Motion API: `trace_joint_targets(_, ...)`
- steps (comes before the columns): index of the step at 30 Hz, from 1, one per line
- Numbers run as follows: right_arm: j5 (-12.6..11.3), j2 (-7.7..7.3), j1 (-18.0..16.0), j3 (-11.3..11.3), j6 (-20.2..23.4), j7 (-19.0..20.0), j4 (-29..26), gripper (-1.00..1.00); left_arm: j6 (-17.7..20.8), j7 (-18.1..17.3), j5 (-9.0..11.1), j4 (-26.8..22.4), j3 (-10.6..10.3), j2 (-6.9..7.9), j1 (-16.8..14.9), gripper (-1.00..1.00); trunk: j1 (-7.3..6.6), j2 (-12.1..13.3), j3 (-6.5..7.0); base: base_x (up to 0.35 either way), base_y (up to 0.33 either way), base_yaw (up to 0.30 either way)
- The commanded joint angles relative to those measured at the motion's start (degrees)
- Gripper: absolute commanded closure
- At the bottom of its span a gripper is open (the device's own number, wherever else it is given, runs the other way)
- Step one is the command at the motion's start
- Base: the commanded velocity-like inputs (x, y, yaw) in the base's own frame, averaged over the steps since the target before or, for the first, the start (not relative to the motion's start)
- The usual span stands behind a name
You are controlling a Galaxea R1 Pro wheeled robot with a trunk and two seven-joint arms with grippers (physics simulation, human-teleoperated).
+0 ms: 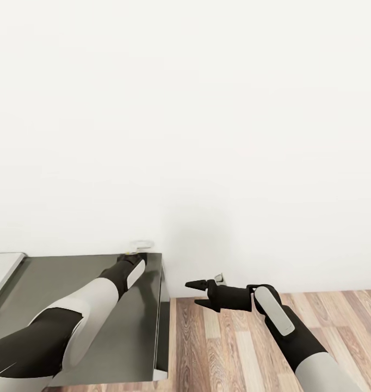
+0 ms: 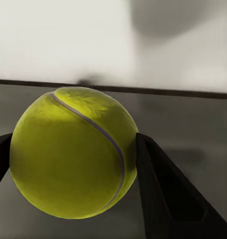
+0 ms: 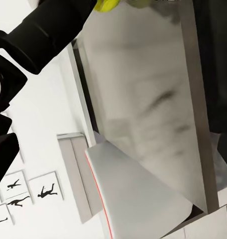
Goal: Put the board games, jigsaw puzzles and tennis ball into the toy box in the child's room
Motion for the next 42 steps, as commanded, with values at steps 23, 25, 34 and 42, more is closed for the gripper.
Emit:
trace_joint_targets(23, 0.7, -0.07, 0.0, 0.1, -0.1, 0.5, 0.0, -1.0, 6.4, -0.2, 0.5, -0.2, -0.1, 0.39, -0.1, 1.0, 0.03, -0.1, 2.05, -0.04, 0.0, 0.0)
trace_joint_targets(25, 0.7, -0.07, 0.0, 0.1, -0.1, 0.5, 0.0, -1.0, 8.1, -0.2, 0.5, -0.7, -0.1, 0.44, -0.1, 1.0, 0.03, -0.1, 2.24, -0.016, 0.0, 0.0)
trace_joint_targets(34, 0.9, -0.14, 0.0, 0.1, -0.4, 0.5, 0.0, -1.0, 18.4, -8.0, 0.8, -7.7, 0.2, 3.02, -0.1, 1.0, 0.03, -0.1, 3.08, -0.002, 0.0, 0.0)
trace_joint_targets(42, 1.0, -0.32, 0.0, 0.1, -1.0, 0.5, 0.0, -1.0, 25.1, -11.9, 0.8, -8.9, 0.5, 4.0, -0.1, 1.0, 0.03, -0.1, 3.83, 0.0, 0.0, 0.0)
